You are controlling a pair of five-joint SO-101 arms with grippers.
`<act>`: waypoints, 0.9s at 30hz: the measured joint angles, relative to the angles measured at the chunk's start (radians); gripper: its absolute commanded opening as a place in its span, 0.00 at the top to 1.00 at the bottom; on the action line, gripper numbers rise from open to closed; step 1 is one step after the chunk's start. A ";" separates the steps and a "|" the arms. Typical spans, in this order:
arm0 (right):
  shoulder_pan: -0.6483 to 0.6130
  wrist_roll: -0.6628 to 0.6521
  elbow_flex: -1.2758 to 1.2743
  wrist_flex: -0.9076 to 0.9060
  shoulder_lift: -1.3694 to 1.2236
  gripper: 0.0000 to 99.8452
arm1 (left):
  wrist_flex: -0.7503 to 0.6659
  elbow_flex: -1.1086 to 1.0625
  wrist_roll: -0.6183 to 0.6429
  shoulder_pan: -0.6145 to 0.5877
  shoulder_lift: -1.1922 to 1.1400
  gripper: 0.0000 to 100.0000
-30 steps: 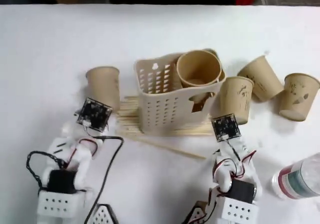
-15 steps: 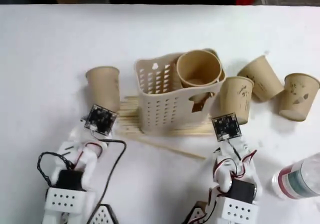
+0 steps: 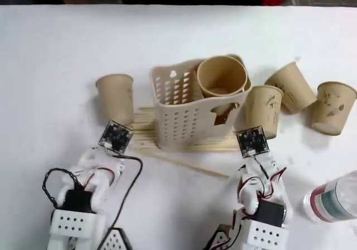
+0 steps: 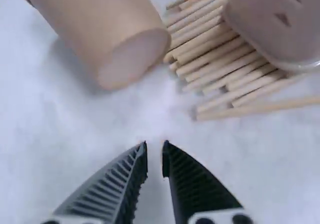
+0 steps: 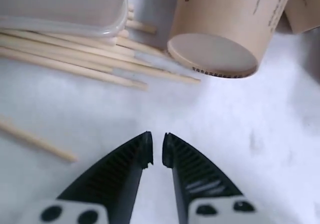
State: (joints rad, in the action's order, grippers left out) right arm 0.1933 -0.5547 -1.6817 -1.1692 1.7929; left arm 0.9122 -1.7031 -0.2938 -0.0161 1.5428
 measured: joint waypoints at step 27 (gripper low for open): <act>0.000 0.000 0.000 0.000 0.000 0.95 | 0.114 0.416 -0.236 -0.284 -0.011 0.85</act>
State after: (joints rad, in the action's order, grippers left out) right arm 0.1933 -0.5547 -1.6817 -1.1692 1.7929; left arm 1.0257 -1.2873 -0.5301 -0.3000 1.5321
